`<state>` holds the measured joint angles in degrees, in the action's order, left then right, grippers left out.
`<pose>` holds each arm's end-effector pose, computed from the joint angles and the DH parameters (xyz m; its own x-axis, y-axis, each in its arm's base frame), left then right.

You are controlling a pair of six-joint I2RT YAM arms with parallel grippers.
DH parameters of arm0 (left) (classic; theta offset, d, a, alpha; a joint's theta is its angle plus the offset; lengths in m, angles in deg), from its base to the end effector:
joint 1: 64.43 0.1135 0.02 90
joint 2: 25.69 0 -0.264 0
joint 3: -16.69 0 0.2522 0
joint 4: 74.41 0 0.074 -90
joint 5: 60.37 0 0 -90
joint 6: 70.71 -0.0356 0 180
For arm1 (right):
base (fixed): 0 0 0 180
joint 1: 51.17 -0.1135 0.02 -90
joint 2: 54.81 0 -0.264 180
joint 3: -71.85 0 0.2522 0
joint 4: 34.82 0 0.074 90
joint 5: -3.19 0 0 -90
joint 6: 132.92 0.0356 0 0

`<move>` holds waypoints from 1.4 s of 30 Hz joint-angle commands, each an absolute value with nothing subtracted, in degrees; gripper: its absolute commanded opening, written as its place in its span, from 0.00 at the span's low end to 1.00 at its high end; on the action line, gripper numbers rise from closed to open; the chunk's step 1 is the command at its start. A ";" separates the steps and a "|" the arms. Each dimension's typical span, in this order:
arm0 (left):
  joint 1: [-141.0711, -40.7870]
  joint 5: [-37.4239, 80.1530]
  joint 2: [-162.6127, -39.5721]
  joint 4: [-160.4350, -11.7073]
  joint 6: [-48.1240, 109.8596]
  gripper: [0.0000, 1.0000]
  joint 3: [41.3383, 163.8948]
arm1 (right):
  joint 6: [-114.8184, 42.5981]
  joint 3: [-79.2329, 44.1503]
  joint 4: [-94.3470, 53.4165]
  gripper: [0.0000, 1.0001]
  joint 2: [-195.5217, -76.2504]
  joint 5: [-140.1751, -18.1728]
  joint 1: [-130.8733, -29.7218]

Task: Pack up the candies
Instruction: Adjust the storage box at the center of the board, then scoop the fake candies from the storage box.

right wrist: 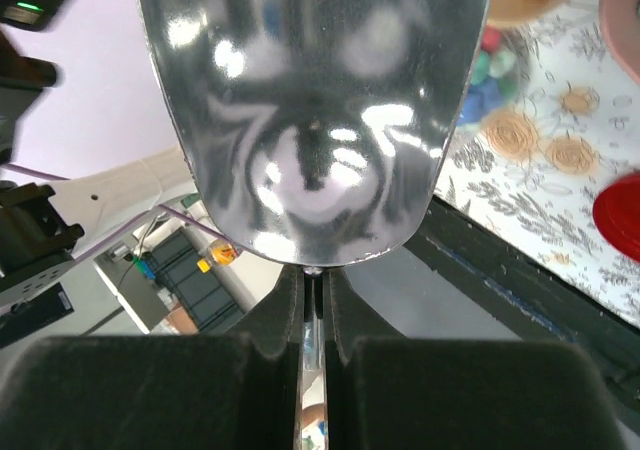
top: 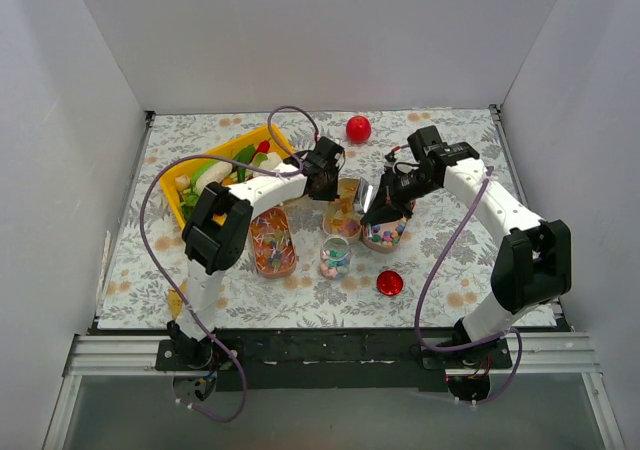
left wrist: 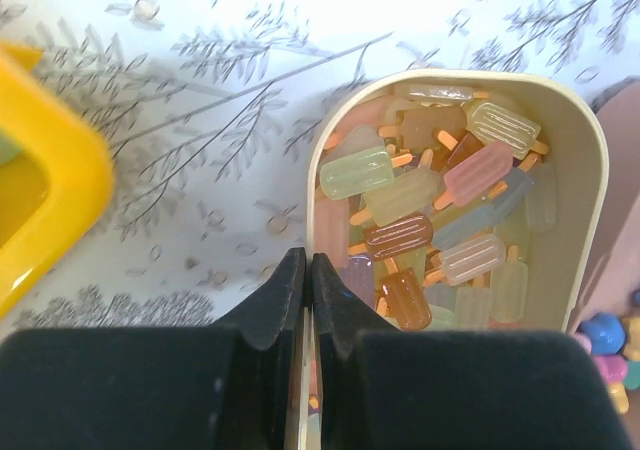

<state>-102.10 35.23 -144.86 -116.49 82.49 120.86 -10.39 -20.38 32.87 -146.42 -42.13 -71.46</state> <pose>0.3597 -0.2733 0.1869 -0.8050 -0.5008 -0.3182 -0.3378 0.8277 -0.4482 0.2899 0.1339 0.2887 -0.9991 0.0383 0.0198 0.0400 0.6539 0.7555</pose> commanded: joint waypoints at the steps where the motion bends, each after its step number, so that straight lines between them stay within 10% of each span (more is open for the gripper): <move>1: -103.71 35.87 -147.15 -118.58 85.99 0.00 126.24 | -11.37 -17.06 33.87 0.01 -145.07 -38.83 -71.03; 23: -112.50 49.39 -145.57 -110.33 78.71 0.00 119.40 | -10.14 -1.59 32.47 0.01 -145.07 -35.93 -71.30; 42: -112.86 46.77 -136.26 -96.71 74.49 0.00 104.72 | -12.34 -14.24 36.59 0.01 -160.10 -37.68 -71.65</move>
